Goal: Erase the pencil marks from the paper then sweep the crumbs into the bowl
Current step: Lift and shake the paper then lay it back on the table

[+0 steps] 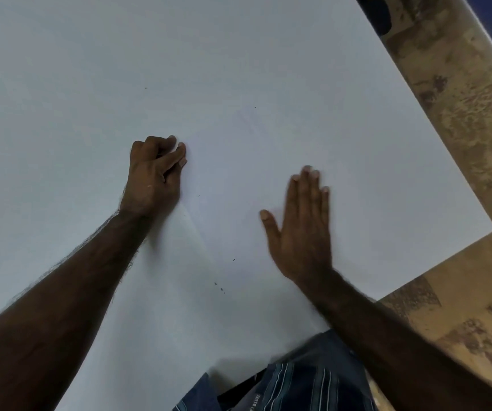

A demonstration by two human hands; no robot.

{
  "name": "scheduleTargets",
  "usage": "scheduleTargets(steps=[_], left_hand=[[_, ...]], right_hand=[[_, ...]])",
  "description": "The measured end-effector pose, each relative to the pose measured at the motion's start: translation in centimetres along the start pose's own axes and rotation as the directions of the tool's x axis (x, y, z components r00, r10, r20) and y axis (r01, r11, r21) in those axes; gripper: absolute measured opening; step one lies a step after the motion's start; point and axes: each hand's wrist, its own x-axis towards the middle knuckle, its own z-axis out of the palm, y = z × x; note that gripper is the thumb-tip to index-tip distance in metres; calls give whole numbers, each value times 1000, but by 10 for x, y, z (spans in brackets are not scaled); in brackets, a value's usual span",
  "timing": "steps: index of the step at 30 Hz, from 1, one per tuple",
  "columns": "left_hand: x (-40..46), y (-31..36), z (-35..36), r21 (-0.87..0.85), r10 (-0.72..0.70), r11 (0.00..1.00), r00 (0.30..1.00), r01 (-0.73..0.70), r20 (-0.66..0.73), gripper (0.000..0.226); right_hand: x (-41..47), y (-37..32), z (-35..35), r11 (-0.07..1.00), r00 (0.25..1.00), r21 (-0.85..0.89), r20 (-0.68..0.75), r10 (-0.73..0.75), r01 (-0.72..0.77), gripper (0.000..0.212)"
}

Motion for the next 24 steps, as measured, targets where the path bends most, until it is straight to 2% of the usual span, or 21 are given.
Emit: scheduleTargets(steps=[2, 4, 7, 10, 12, 15, 16, 17, 19, 21, 23, 24], left_hand=[[0, 0, 0, -2, 7, 1000, 1000, -7, 11, 24], [1, -2, 0, 18, 28, 999, 999, -28, 19, 24], [2, -7, 1, 66, 81, 994, 997, -82, 16, 24], [1, -8, 1, 73, 81, 994, 997, -81, 7, 24], [0, -7, 1, 59, 58, 997, 998, -57, 0, 23], [0, -6, 1, 34, 30, 999, 1000, -30, 7, 23], [0, -6, 1, 28, 25, 999, 1000, -25, 8, 23], [0, -5, 1, 27, 25, 999, 1000, -26, 7, 23], [1, -6, 1, 37, 47, 998, 999, -47, 3, 23], [2, -8, 0, 48, 76, 996, 997, -76, 1, 23], [4, -11, 0, 69, 114, 991, 993, -114, 2, 23], [4, -13, 0, 77, 130, 989, 991, -130, 3, 23]], right_hand=[[-2, -35, 7, 979, 985, 114, -19, -170, 171, 81], [-5, -76, 17, 924, 938, 174, 9, -347, 340, 82], [-4, -112, 28, 882, 876, 103, 112, -469, 459, 87], [-3, -101, 28, 909, 903, 90, 113, -415, 407, 88], [-7, -76, 23, 951, 951, 100, 78, -300, 292, 87], [-12, -42, 15, 999, 995, -20, 90, -43, 45, 91], [-12, -40, 14, 999, 995, -35, 98, 6, -2, 92], [-12, -44, 13, 1000, 995, -11, 102, -8, 10, 92], [-13, -66, 18, 975, 975, 106, 92, -204, 194, 88], [-16, -96, 27, 898, 899, 157, 92, -428, 412, 85], [-17, -116, 35, 840, 831, 130, 129, -541, 527, 86], [-17, -119, 38, 834, 823, 118, 133, -552, 540, 86]])
